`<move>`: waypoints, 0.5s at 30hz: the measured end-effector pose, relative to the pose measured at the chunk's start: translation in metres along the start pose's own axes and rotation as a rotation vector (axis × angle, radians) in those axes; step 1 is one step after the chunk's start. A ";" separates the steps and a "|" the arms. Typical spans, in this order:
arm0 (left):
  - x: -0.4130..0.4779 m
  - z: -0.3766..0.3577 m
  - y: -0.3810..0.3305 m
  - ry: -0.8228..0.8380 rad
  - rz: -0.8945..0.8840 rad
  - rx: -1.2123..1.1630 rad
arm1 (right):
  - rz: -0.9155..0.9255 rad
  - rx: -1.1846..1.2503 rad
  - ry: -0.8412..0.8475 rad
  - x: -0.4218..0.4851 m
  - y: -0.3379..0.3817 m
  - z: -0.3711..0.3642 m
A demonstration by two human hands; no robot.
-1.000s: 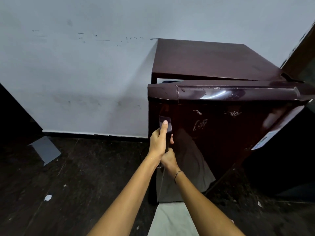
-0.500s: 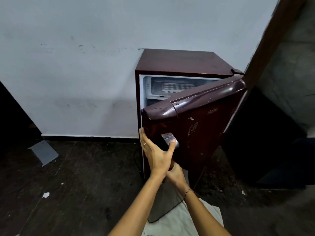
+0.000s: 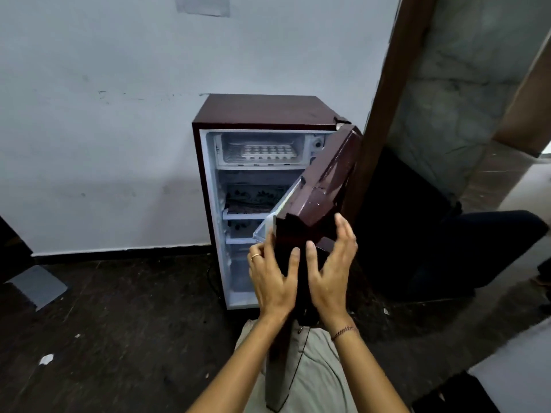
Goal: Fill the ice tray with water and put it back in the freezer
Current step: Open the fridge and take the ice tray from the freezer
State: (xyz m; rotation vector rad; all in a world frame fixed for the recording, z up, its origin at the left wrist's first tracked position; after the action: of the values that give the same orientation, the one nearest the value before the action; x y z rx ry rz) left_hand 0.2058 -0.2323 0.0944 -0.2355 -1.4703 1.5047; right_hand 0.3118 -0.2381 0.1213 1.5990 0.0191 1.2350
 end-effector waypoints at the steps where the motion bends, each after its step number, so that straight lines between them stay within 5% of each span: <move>1: -0.007 -0.003 -0.005 0.002 -0.001 -0.044 | 0.066 -0.048 0.020 0.008 0.010 0.004; 10: -0.045 -0.046 -0.057 0.148 -0.288 -0.170 | 0.344 -0.394 -0.178 0.059 0.010 0.071; 15: -0.048 -0.078 -0.110 0.357 -0.649 -0.253 | 0.354 -0.337 -0.237 0.081 -0.026 0.119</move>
State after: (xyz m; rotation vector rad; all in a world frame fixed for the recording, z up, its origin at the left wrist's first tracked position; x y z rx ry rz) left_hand 0.3396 -0.2390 0.1453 -0.1455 -1.2741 0.7147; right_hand 0.4473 -0.2653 0.1704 1.4758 -0.6149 1.2259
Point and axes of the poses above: each hand's wrist, its own x-axis towards the middle knuckle, its own z-axis out of the back of the hand, y = z × x, the point moved 3 cm from there along x, towards the middle knuckle, and after that the axes turned 14 degrees about -y, right-handed, at the moved point
